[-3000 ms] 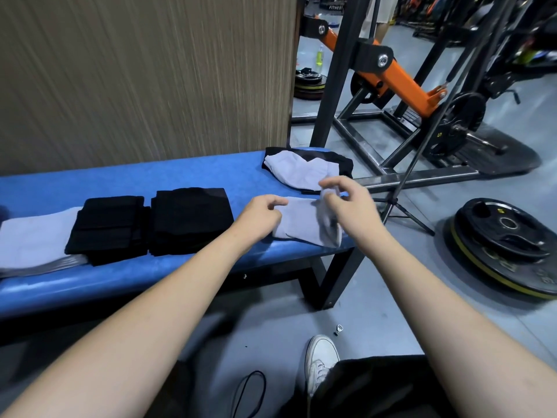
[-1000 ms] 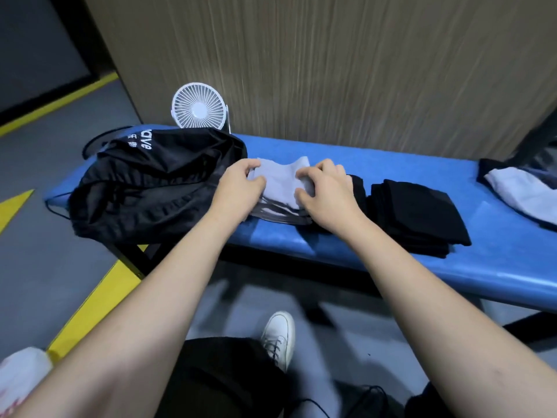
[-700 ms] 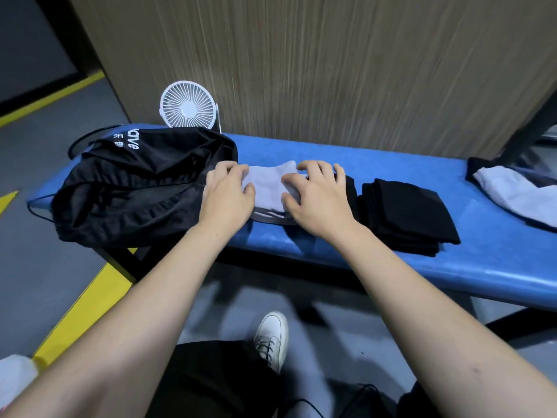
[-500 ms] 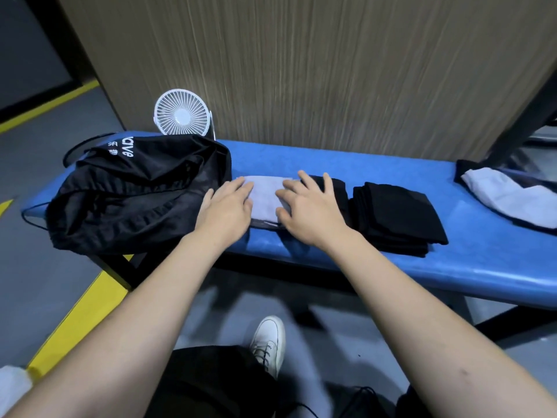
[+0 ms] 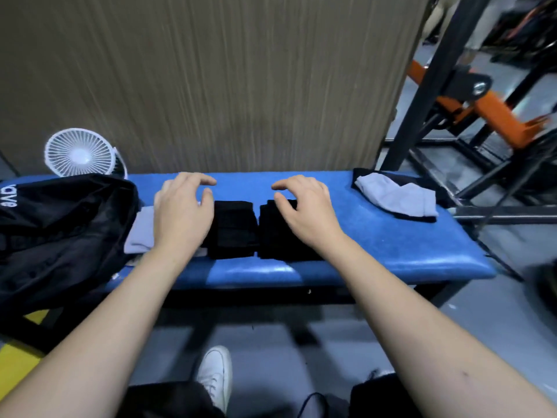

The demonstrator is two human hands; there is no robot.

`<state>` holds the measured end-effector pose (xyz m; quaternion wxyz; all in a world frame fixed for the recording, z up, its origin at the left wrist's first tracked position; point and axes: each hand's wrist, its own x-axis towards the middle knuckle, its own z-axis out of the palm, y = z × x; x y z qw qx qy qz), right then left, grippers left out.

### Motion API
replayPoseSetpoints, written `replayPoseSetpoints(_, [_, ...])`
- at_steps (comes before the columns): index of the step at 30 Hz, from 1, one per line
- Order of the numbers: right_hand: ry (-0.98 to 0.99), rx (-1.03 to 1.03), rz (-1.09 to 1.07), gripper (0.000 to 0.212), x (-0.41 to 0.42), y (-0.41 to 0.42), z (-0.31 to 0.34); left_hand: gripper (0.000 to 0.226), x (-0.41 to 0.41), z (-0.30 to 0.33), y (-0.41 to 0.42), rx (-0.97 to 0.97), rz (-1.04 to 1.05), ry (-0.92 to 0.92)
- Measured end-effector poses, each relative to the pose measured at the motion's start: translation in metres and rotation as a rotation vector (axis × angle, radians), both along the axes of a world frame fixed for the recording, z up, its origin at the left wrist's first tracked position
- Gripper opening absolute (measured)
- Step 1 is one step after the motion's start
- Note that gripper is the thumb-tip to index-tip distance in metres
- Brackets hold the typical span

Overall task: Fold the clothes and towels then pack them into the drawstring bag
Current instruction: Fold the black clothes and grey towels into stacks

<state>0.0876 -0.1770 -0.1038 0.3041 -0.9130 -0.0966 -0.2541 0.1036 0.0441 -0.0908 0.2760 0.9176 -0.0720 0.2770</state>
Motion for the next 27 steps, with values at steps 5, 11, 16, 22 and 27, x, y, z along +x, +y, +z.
replayPoseSetpoints(5, [0.076, 0.186, -0.172, 0.016, -0.014, -0.092, 0.000, 0.021, 0.013, 0.005, -0.083, -0.053, -0.123, 0.015])
replayPoseSetpoints(11, [0.199, 0.302, -0.372, 0.012, -0.027, -0.177, -0.011, 0.020, 0.030, -0.007, -0.190, -0.052, -0.272, 0.110])
replayPoseSetpoints(16, [0.210, 0.346, -0.542, 0.010, -0.019, -0.223, -0.025, 0.021, 0.045, -0.025, -0.257, -0.036, -0.346, 0.185])
replayPoseSetpoints(22, [0.297, 0.348, -0.711, 0.025, -0.012, -0.265, -0.047, 0.026, 0.062, -0.032, -0.298, 0.031, -0.380, 0.256])
replayPoseSetpoints(27, [0.393, 0.536, -0.678, 0.031, -0.012, -0.278, -0.049, 0.044, 0.079, -0.040, -0.317, 0.101, -0.394, 0.461])
